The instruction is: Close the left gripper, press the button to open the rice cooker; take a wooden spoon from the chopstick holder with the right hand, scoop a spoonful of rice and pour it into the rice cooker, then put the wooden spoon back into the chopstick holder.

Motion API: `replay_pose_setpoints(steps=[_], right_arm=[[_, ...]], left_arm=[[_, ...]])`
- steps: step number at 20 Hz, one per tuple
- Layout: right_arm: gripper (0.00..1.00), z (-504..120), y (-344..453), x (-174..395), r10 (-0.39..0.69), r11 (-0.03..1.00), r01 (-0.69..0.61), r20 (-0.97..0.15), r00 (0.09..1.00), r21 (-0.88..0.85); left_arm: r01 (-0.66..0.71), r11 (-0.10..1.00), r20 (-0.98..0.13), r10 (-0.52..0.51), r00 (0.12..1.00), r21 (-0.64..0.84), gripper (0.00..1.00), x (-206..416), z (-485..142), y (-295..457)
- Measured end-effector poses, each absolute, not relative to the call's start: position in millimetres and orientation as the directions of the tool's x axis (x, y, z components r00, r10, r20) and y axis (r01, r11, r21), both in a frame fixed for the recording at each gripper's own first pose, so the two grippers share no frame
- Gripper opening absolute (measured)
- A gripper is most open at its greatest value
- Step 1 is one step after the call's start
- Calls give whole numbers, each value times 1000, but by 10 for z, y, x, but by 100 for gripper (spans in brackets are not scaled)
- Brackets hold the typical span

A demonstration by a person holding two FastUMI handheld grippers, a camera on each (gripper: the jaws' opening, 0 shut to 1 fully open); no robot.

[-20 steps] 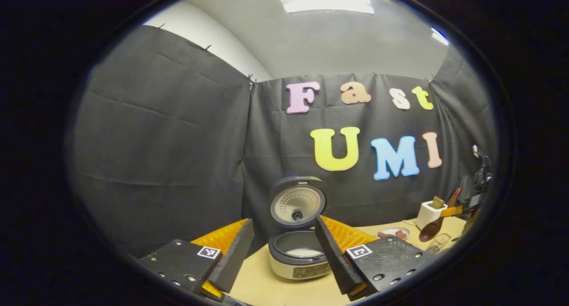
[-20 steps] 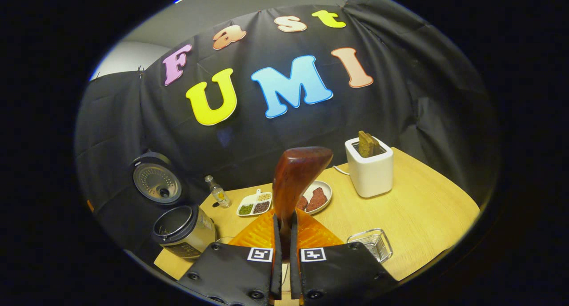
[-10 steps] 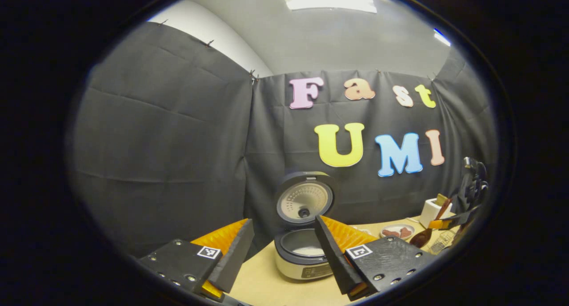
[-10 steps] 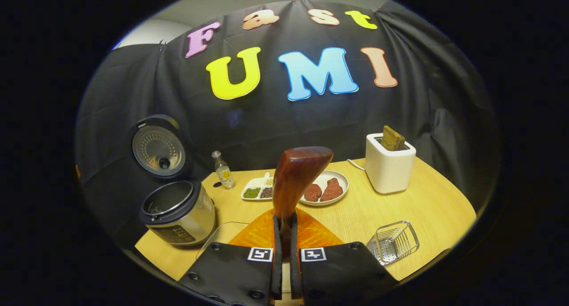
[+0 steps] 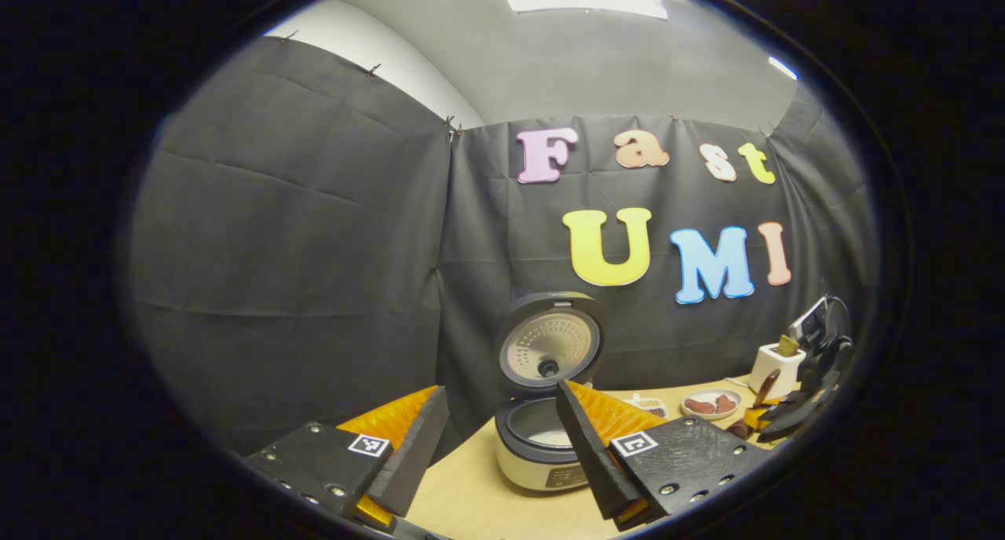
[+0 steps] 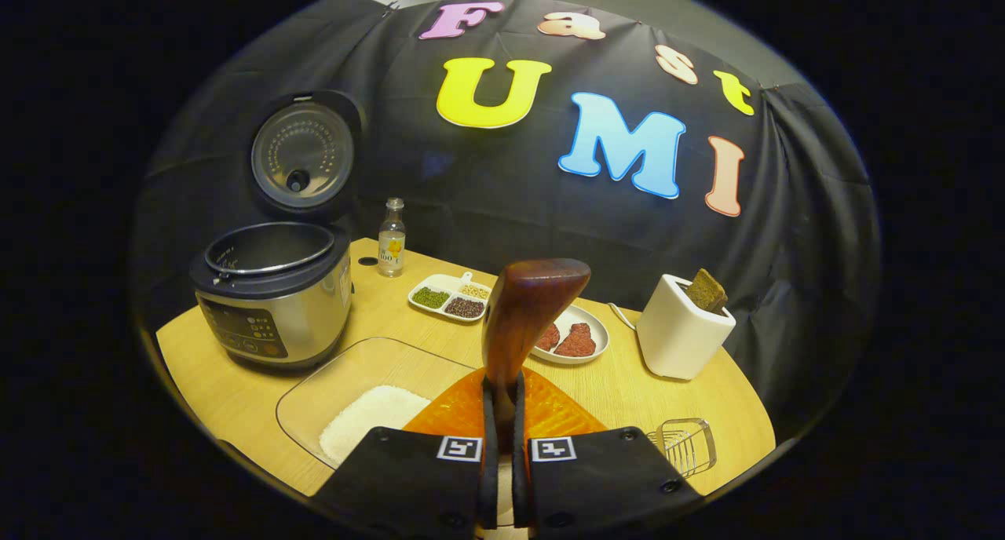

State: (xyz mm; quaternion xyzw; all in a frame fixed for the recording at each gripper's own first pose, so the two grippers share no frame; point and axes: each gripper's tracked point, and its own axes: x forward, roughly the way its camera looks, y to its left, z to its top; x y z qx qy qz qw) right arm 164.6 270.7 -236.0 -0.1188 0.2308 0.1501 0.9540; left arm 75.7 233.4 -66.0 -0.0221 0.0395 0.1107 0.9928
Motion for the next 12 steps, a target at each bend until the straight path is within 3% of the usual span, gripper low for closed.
replay_pose_setpoints(steps=[6,12], right_arm=[[9,-2545,2865,1595,207,903,-359,-494,844,-235],[9,-2681,3181,1456,258,895,-407,-530,807,-185]], left_arm=[[-235,972,-90,232,969,-26,85,768,-676,2418],[-237,971,-90,234,968,-23,85,787,-667,2389]])
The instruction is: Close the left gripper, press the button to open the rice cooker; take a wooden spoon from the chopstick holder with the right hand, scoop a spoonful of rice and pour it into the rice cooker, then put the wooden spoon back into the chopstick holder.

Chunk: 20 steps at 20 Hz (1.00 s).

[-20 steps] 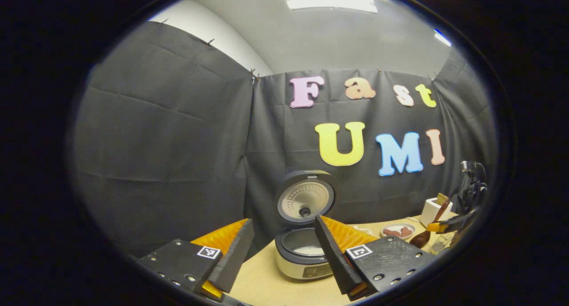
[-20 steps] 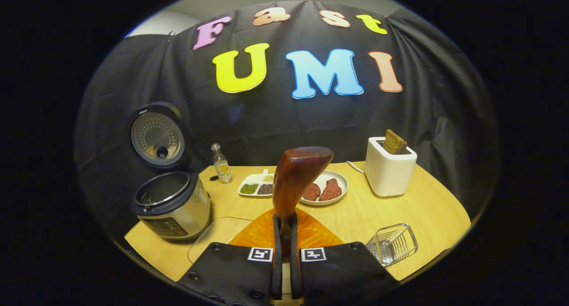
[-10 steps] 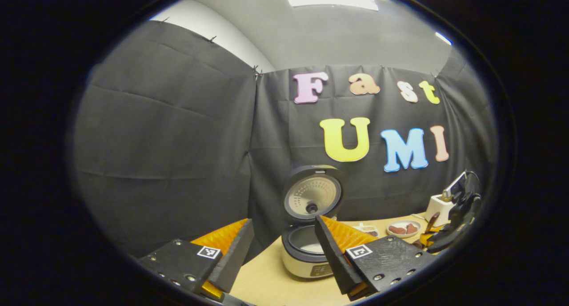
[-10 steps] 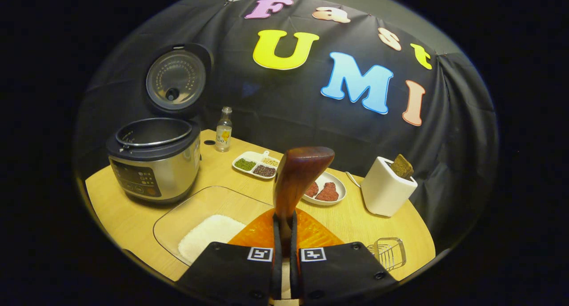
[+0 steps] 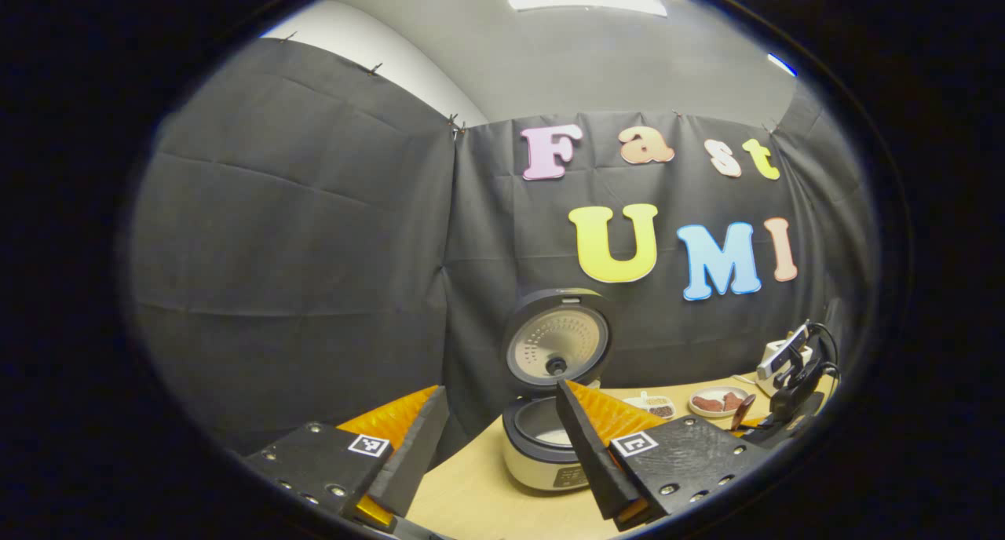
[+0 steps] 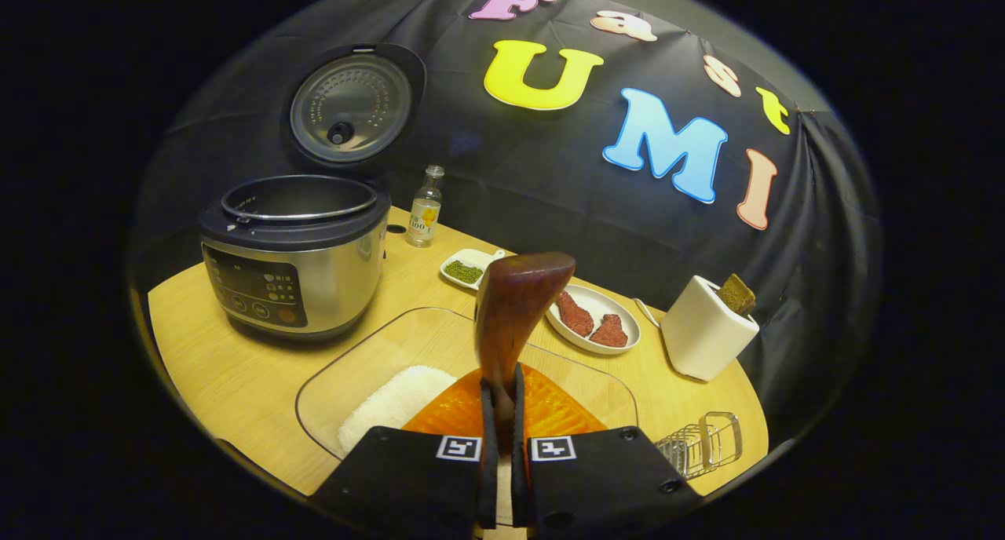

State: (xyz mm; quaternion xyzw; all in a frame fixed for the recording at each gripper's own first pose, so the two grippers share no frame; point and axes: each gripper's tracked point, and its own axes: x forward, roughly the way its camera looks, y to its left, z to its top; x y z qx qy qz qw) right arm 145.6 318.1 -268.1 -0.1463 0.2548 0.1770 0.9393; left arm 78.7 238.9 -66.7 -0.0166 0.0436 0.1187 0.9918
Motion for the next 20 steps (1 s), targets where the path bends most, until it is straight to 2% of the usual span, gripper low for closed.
replay_pose_setpoints(steps=[4,5,6,9,12,13,15,16,17,20], right_arm=[[9,-2696,3242,1430,299,921,-388,-558,774,-44],[6,-2697,3235,1427,312,929,-371,-566,763,12],[9,-2696,3207,1432,322,935,-347,-573,753,70],[9,-2673,3121,1468,365,930,-256,-589,720,264],[9,-2710,3022,1498,410,882,-129,-602,684,454],[5,-2720,2973,1513,417,865,-92,-606,678,493],[9,-2751,2873,1522,428,832,-27,-612,665,554],[5,-2763,2833,1529,436,810,8,-611,661,586],[8,-2765,2794,1536,444,786,41,-611,655,616],[5,-2744,2699,1552,463,718,118,-597,655,686]], left_arm=[[-242,970,-96,239,966,-19,85,786,-680,2376],[-242,970,-96,239,966,-20,85,786,-676,2368],[-242,970,-95,239,966,-19,86,782,-662,2358],[-238,971,-90,235,968,-19,86,815,-624,2315],[-227,974,-87,224,971,-22,86,841,-608,2231],[-223,975,-87,220,972,-22,87,852,-600,2203],[-214,977,-84,212,974,-20,86,863,-583,2142],[-211,977,-82,208,975,-18,85,869,-575,2113],[-208,978,-79,206,975,-15,85,876,-552,2099],[-201,980,-75,199,977,-15,85,880,-524,2049]])
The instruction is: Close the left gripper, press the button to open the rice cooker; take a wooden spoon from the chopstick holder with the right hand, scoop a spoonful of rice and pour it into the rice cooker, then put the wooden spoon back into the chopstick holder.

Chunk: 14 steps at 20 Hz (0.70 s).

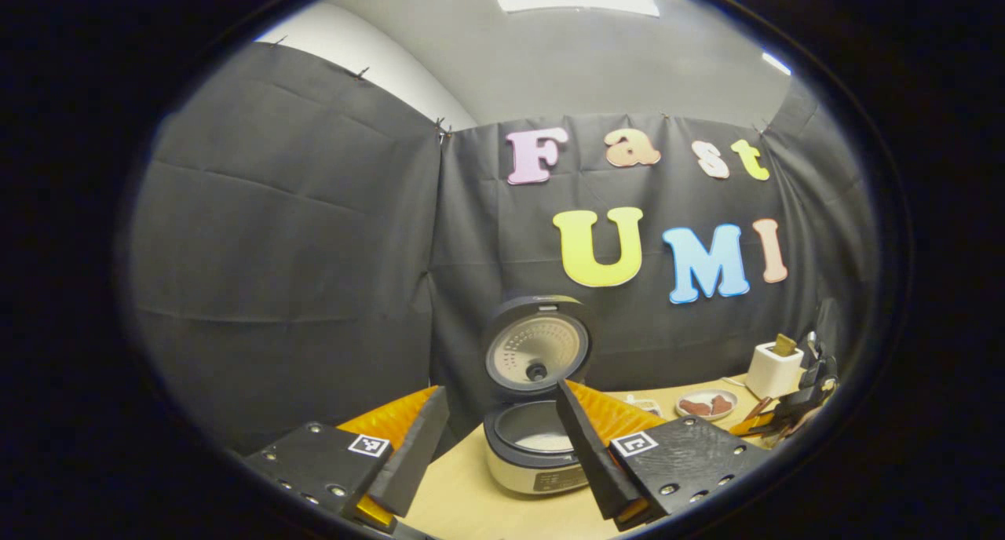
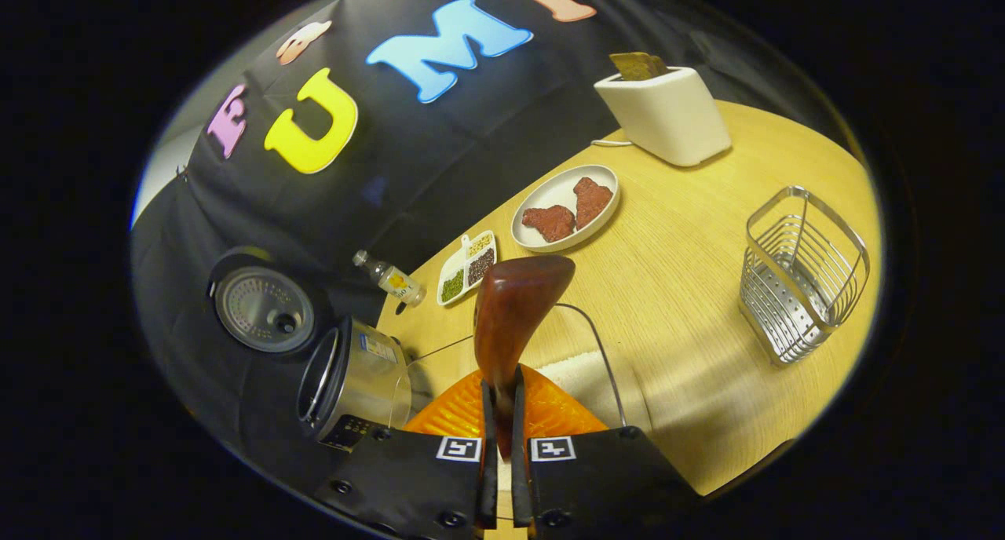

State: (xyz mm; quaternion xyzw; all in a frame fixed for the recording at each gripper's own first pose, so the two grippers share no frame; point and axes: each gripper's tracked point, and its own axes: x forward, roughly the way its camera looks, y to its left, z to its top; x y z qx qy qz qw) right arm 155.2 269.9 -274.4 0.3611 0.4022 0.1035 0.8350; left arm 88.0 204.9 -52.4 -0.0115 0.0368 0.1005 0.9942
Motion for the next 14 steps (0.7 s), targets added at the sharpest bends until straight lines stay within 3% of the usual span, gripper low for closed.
replay_pose_setpoints(steps=[12,14], right_arm=[[9,-2208,2638,1796,546,438,255,-481,686,862],[5,-2078,2716,1869,558,404,253,-456,694,879]], left_arm=[[-203,978,-63,201,978,-39,87,839,-536,2021],[-217,975,-68,214,975,-47,87,803,-576,2101]])
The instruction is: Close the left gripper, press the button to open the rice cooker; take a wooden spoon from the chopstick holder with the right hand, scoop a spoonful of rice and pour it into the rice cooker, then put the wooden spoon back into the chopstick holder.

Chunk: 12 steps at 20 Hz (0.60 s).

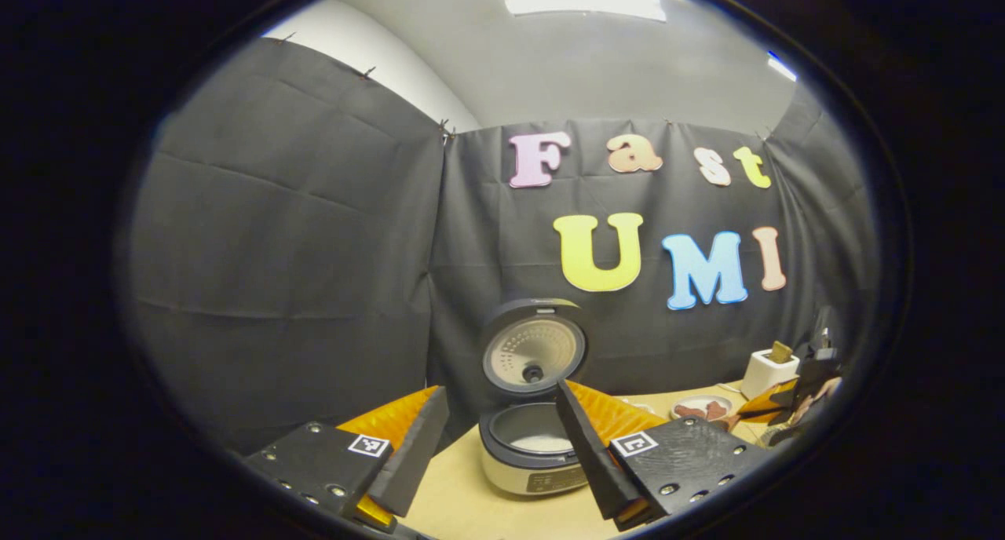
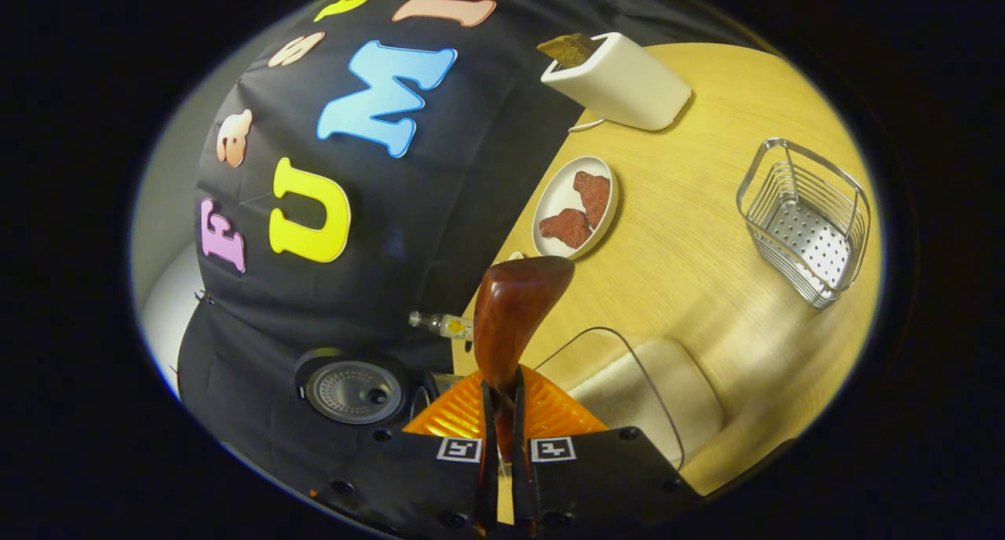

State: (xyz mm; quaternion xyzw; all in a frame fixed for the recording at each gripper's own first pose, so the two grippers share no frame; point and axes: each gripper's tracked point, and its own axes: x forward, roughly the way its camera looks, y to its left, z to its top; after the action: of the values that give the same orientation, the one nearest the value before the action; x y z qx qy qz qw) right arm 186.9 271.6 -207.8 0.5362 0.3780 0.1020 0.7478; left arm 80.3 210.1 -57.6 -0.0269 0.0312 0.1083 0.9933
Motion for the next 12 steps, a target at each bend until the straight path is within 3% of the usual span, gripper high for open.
replay_pose_setpoints(steps=[2,12], right_arm=[[9,-1932,2836,1934,575,378,241,-431,696,894],[8,-1471,3767,2204,665,320,149,-334,668,936]], left_arm=[[-229,972,-72,225,972,-53,85,775,-589,2159],[-295,954,-89,289,953,-58,85,526,-687,2514]])
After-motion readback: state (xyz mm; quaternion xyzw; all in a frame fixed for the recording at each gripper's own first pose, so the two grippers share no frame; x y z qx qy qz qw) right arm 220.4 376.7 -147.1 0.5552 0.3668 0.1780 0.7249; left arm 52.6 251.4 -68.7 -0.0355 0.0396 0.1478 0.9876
